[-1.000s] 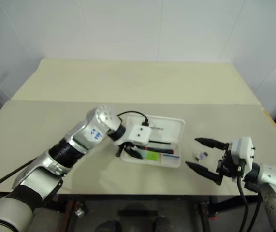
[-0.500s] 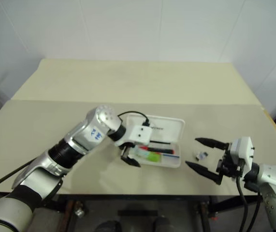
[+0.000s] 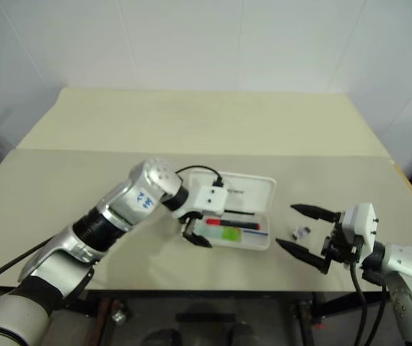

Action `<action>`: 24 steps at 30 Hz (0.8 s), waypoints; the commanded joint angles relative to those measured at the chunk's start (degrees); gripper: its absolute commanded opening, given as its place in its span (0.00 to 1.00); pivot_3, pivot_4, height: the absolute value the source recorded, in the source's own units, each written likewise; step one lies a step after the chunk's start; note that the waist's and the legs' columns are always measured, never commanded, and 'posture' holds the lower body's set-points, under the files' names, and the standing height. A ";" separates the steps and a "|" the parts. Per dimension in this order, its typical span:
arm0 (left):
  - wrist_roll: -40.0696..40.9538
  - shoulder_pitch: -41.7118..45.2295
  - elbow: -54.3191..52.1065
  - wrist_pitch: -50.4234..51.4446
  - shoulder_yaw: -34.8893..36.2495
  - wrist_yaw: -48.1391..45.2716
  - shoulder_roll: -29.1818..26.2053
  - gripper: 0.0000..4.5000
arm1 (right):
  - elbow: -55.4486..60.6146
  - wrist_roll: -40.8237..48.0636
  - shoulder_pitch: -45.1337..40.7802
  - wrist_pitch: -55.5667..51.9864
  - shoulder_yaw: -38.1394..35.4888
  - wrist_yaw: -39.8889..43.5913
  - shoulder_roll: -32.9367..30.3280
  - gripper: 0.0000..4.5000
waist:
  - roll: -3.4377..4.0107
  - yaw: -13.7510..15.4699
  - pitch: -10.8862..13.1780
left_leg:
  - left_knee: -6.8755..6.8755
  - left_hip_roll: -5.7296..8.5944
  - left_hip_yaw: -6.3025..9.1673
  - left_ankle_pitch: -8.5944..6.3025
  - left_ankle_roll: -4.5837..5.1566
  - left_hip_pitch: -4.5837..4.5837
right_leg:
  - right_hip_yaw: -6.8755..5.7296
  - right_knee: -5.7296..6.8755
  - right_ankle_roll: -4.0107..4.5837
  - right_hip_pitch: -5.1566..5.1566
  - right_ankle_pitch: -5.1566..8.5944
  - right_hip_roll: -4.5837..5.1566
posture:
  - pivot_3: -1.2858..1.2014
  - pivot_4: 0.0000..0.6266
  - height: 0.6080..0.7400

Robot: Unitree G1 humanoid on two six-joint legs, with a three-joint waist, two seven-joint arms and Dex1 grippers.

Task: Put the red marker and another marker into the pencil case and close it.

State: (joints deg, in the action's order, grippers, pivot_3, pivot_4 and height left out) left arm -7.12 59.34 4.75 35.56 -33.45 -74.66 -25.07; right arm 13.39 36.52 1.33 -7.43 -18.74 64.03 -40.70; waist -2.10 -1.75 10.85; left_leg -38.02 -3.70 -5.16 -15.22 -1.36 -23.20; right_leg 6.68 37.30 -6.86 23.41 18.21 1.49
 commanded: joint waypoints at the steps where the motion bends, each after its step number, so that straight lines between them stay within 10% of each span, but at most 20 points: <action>1: 3.05 -1.21 -1.19 -2.15 4.35 1.50 0.62 1.00 | 1.94 -0.45 0.50 0.59 -1.27 -3.75 1.63 1.00 | 0.00 -0.02 0.00 | 0.00 0.00 0.00 0.00 0.00 0.00 | 0.00 0.00 0.00 0.00 0.00 0.00 | 0.52 0.24 1.00; 24: 22.79 -18.79 1.28 -28.61 21.69 -1.99 -0.36 1.00 | 2.24 -22.77 6.65 -0.28 3.71 -38.32 18.67 1.00 | 0.05 -0.19 -0.03 | 0.05 0.00 -0.06 0.02 -0.04 0.04 | -0.01 0.07 0.06 0.04 0.03 0.03 | 0.52 0.24 1.00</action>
State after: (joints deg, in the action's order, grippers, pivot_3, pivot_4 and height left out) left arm 13.70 40.91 5.84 8.63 -13.33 -75.52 -25.16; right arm 14.41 14.36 7.93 -7.52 -15.47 27.59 -22.38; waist -2.05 -1.93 10.82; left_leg -37.97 -3.71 -5.23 -15.20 -1.40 -23.15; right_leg 6.67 37.36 -6.80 23.44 18.24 1.52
